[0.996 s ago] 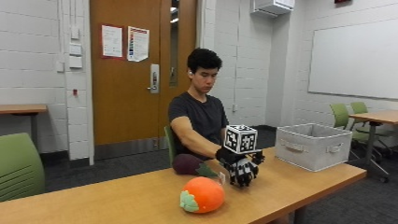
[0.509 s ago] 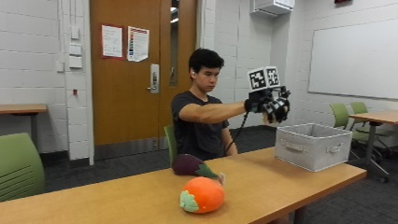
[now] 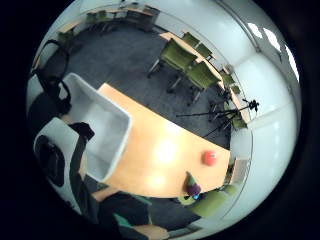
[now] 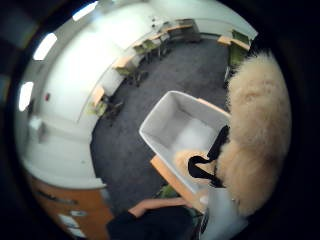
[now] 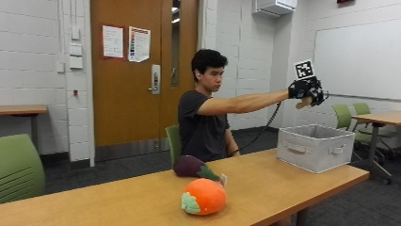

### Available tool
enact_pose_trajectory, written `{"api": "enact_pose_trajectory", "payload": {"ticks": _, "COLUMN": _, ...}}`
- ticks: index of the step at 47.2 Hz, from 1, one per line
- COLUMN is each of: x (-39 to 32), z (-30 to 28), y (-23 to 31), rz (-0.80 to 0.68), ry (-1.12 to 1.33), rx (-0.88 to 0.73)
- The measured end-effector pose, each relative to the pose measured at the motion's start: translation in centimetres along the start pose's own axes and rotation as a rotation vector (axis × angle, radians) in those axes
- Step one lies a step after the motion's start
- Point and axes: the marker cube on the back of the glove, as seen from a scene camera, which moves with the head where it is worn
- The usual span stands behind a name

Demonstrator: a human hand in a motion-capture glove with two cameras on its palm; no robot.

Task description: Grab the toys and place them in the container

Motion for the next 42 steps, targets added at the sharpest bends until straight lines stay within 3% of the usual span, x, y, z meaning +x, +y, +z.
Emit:
{"api": "enact_pose_trajectory", "payload": {"ticks": 4, "x": 1.1, "z": 1.8, "y": -1.2, "rz": 0.015, "ry": 0.069, "rx": -0.021}}
{"api": "enact_pose_trajectory", "payload": {"ticks": 8, "x": 2.9, "z": 2.3, "y": -1.6, "rz": -0.013, "ry": -0.087, "rx": -0.035}}
{"api": "enact_pose_trajectory", "payload": {"ticks": 11, "x": 2.6, "z": 3.3, "y": -1.9, "rz": -0.025, "ry": -0.056, "rx": -0.047}}
{"api": "enact_pose_trajectory", "payload": {"ticks": 17, "x": 1.6, "z": 4.5, "y": -2.6, "rz": 0.108, "ry": -0.121, "rx": -0.073}}
{"api": "enact_pose_trajectory", "payload": {"ticks": 25, "x": 2.4, "z": 6.4, "y": -1.3, "rz": -0.031, "ry": -0.047, "rx": -0.198}}
{"api": "enact_pose_trajectory", "payload": {"ticks": 38, "x": 5.2, "z": 5.2, "y": -0.3, "rz": 0.093, "ry": 0.022, "rx": -0.153}}
{"api": "enact_pose_trajectory", "payload": {"ticks": 42, "x": 6.1, "z": 4.8, "y": 0.9, "rz": 0.034, "ry": 0.089, "rx": -0.153}}
